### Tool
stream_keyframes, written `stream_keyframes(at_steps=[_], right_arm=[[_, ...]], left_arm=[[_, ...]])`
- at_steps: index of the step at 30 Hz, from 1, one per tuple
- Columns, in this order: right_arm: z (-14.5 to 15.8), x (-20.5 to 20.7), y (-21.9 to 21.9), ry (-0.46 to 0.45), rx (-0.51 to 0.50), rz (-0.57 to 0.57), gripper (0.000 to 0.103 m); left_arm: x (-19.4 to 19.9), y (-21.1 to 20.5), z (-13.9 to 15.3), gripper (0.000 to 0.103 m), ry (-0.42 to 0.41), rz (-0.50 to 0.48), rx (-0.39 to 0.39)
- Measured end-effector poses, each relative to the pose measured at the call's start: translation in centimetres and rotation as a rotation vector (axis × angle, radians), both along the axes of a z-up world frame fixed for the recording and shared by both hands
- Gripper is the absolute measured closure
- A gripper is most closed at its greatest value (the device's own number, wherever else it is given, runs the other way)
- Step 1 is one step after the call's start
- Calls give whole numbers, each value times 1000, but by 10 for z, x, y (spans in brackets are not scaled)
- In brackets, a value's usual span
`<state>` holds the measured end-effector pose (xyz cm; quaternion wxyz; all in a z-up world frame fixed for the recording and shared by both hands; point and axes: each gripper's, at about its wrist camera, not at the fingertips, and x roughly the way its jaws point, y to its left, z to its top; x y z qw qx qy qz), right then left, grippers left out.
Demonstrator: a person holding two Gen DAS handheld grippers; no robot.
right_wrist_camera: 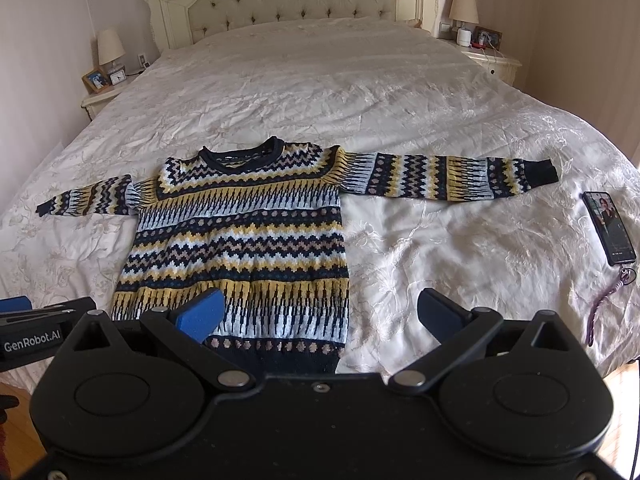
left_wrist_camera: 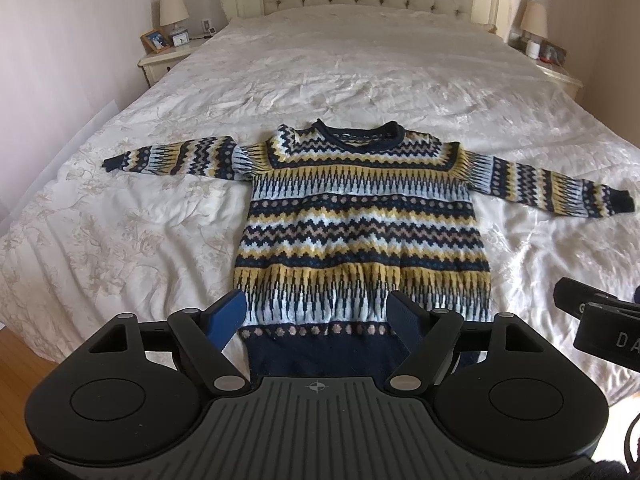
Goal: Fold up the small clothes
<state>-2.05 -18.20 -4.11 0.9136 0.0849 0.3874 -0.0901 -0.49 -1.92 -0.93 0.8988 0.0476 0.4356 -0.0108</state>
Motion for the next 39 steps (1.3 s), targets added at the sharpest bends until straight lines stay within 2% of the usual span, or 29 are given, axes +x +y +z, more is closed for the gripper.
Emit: stream_keyframes(at_steps=[19,30,39], right_arm=[[0,3,5,7,9,15,1],[-5,3,7,25,6,16,1],[-8,3,10,55,-3,24,1]], left_arm=[[0,2,-8,26,25,-2,-8],[3,4,-19,27,104,-15,-35],[2,9,-19,27,118,-4,-33]])
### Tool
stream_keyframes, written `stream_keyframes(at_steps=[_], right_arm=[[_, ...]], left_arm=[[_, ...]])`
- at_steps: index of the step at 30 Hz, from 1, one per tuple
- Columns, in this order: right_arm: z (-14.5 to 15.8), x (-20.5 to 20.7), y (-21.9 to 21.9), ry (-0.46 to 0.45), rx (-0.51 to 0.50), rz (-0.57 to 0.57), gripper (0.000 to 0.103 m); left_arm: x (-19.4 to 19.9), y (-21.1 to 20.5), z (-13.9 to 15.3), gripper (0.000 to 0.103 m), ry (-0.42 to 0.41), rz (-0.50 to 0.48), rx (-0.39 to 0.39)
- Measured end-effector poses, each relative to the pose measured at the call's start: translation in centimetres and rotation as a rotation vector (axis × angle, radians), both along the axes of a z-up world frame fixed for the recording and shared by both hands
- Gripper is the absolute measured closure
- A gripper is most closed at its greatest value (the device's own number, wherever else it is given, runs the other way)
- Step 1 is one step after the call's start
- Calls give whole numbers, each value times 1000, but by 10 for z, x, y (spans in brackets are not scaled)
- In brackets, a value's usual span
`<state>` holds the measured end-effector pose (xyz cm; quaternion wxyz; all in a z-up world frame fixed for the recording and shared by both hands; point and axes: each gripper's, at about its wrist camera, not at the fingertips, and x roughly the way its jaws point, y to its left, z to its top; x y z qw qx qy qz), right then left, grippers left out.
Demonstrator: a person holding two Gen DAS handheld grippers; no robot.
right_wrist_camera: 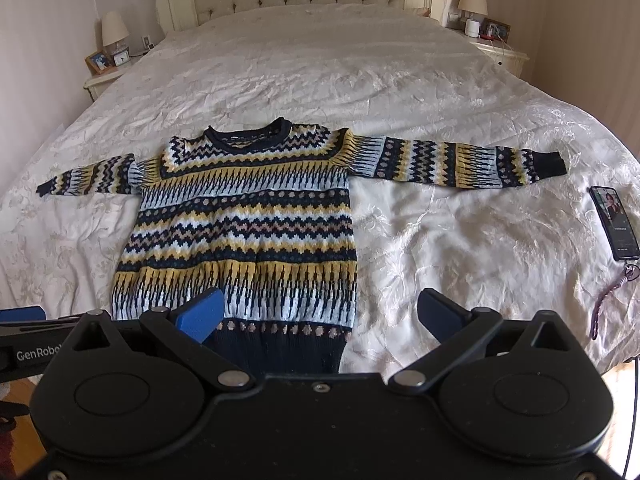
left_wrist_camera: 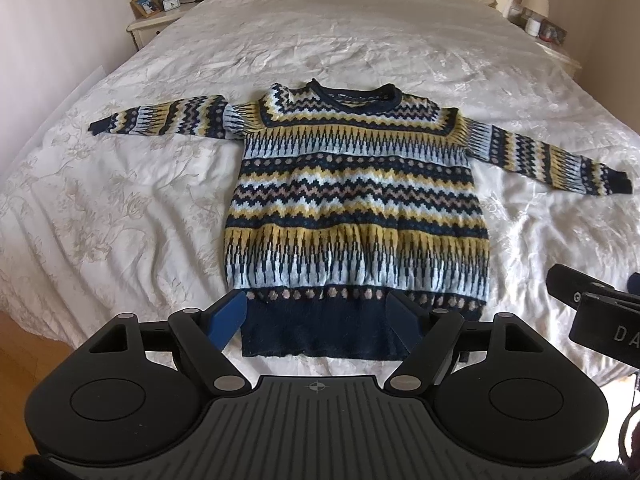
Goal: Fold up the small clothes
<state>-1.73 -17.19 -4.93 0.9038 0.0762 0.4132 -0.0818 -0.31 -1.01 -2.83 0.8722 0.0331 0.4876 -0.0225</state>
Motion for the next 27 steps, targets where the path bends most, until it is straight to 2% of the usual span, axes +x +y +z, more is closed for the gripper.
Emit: stream_keyframes(at_steps=[16,27], right_arm=[[-8,3,1,49,5,-17,1],[-18,37,7,110,11,-26,1]], left_arm=[[1,6,-3,27,11,-5,3],[44,12,-9,27,64,-15,13]])
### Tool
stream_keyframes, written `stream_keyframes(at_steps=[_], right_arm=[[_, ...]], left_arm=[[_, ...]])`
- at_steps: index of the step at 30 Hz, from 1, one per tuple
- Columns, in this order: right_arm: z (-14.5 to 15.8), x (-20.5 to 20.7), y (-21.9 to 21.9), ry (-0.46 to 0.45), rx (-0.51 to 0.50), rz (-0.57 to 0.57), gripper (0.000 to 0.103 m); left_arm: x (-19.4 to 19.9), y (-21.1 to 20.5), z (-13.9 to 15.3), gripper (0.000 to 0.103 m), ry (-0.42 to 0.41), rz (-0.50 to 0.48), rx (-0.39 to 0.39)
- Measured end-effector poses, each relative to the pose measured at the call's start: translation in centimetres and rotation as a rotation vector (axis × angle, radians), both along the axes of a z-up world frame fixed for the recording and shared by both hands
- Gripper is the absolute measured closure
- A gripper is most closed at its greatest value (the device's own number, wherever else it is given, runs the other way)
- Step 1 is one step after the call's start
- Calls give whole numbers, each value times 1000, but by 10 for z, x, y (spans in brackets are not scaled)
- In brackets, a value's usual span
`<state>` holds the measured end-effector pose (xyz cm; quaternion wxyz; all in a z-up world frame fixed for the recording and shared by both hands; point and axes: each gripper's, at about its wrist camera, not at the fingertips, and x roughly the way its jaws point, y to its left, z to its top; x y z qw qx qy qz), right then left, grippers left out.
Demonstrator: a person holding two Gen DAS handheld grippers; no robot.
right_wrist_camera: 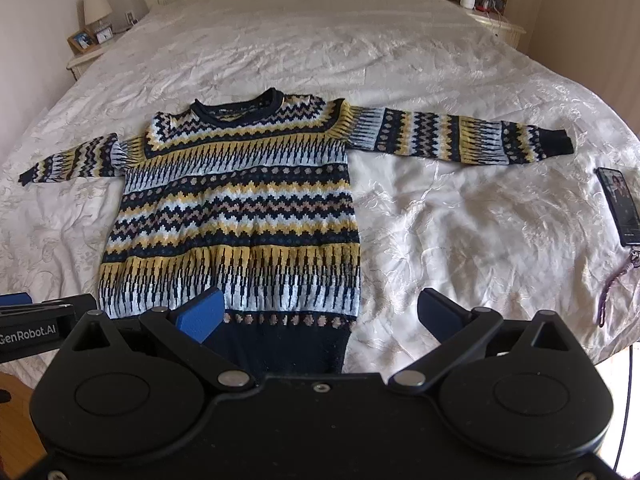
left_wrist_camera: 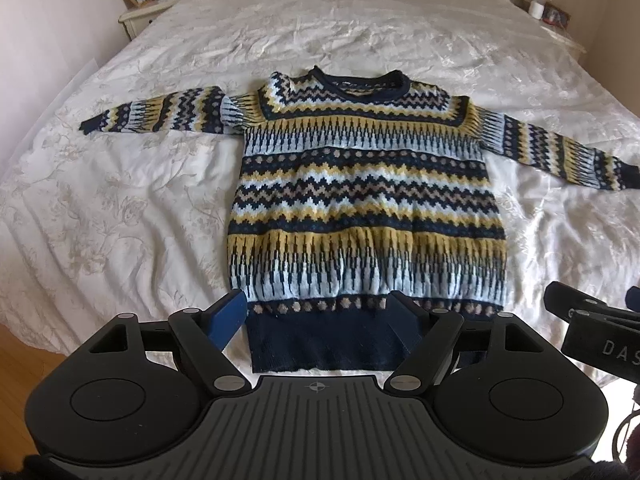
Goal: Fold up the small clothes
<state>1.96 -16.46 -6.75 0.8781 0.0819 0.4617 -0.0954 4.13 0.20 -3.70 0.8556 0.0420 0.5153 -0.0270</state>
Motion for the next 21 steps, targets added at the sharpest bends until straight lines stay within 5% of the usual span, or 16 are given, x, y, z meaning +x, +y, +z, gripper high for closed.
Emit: stream_keyframes(at_steps=[21], right_arm=[[-6,80,18,78,-23,-70,1]], left_arm=[[96,9,-15,28,51,-76,-37]])
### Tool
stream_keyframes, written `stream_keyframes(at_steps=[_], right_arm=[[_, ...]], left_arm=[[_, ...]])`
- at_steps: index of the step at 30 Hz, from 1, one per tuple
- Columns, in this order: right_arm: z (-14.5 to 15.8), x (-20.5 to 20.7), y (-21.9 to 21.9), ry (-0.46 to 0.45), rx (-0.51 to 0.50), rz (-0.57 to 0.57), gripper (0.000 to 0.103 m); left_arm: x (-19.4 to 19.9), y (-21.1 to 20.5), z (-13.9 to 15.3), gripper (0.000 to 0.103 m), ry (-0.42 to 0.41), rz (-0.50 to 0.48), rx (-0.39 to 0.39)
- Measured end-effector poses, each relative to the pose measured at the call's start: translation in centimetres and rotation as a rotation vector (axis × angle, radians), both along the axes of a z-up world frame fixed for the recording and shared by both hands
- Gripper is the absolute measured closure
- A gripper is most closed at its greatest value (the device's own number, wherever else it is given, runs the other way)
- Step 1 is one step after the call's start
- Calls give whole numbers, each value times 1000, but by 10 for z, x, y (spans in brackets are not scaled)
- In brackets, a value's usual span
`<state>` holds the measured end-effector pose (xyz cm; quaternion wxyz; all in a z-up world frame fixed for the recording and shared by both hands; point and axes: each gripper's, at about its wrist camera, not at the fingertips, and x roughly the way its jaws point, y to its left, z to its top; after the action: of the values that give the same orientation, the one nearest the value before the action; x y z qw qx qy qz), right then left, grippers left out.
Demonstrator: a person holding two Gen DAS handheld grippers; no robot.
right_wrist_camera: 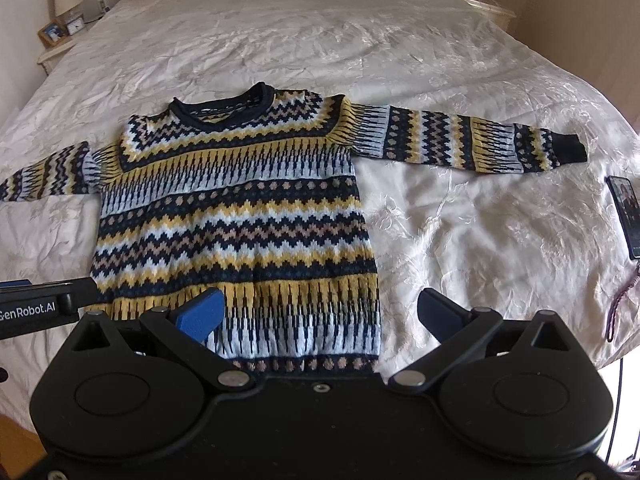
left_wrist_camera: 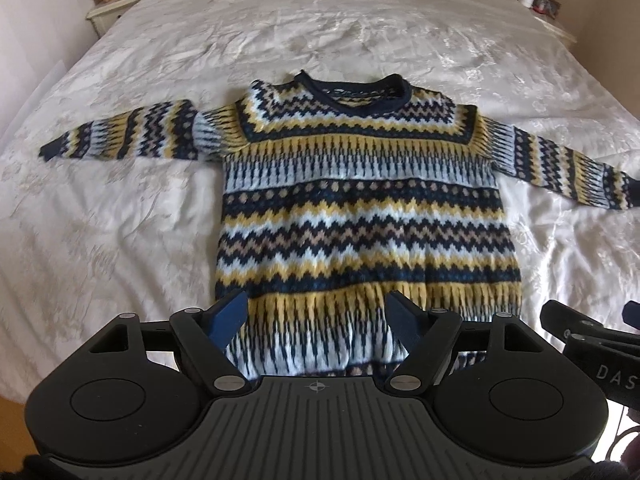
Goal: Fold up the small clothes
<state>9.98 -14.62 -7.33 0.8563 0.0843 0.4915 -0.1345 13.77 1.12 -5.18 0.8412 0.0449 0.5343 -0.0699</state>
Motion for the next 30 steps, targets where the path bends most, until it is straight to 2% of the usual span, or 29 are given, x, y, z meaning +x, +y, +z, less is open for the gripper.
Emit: stream_keyframes(at_steps=[3,7,15,23,25,27,30], right_arm=[[1,9,4,2,-9,-17,1],[2,17,9,0,-8,-27,1],[5,30,7,-16,4,-36,1],[7,46,-6,-70,41,11,2],[6,50,-16,-81,64,25,5],[3,54,-27,-78,78,31,15],[-4,58,-52,-87,58,13,15]], left_arm=[[10,1,-2,28,-3,-17,-4],[21,2,-7,37,8,-32,-4],[32,4,-6,39,-8,-35,-6],[39,-2,-3,56,-9,13,-10],[39,-9,0,57,-28,32,11],[39,-18,2,57,-41,39,24],[40,-35,4,57,-51,40,41]])
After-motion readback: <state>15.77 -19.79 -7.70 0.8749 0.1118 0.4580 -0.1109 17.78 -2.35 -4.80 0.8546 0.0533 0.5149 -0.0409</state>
